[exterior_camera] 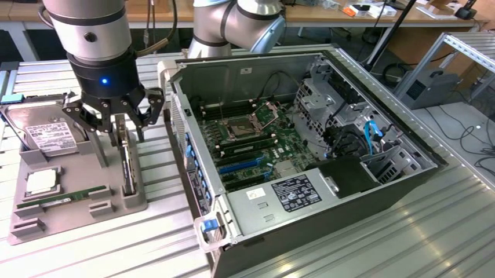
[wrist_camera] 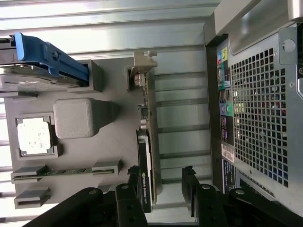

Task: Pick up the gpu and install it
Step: 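Pick up the gpu and move the gpu toward the slot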

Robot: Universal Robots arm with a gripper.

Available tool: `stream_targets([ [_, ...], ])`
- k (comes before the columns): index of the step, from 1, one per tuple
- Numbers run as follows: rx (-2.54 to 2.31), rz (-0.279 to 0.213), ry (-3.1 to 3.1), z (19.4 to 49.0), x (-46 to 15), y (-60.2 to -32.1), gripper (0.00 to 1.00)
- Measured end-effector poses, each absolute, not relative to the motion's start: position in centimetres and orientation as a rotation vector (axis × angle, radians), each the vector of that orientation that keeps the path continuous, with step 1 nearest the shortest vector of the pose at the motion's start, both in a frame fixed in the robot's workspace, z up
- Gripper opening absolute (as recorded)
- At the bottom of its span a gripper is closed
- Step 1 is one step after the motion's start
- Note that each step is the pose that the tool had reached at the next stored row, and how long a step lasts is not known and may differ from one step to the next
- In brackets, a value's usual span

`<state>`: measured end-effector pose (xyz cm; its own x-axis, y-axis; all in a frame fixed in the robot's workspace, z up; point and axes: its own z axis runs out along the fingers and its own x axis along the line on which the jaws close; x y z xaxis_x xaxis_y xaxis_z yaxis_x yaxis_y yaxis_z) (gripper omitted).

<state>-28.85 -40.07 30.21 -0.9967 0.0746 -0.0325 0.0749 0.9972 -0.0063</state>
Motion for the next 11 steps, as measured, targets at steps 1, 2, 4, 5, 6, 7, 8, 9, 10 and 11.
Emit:
stream_targets([
  [1,0.116,-0.012,3.107,30.17,-28.85,-40.07,0.48],
  [2,0.116,-0.012,3.107,30.13,-28.85,-40.07,0.48],
  [4,0.116,-0.012,3.107,30.02,-28.86,-40.07,0.48],
  [5,0.116,-0.012,3.107,29.99,-28.86,-40.07,0.48],
  [6,0.116,-0.012,3.107,29.96,-28.86,-40.07,0.48],
  [7,0.116,-0.012,3.107,29.92,-28.87,-40.07,0.48],
  [8,0.116,-0.012,3.107,29.89,-28.87,-40.07,0.48],
  [9,0.116,-0.012,3.107,29.85,-28.88,-40.07,0.48],
  [10,0.116,-0.012,3.107,29.79,-28.88,-40.07,0.48],
  [11,0.116,-0.012,3.107,29.73,-28.89,-40.07,0.48],
])
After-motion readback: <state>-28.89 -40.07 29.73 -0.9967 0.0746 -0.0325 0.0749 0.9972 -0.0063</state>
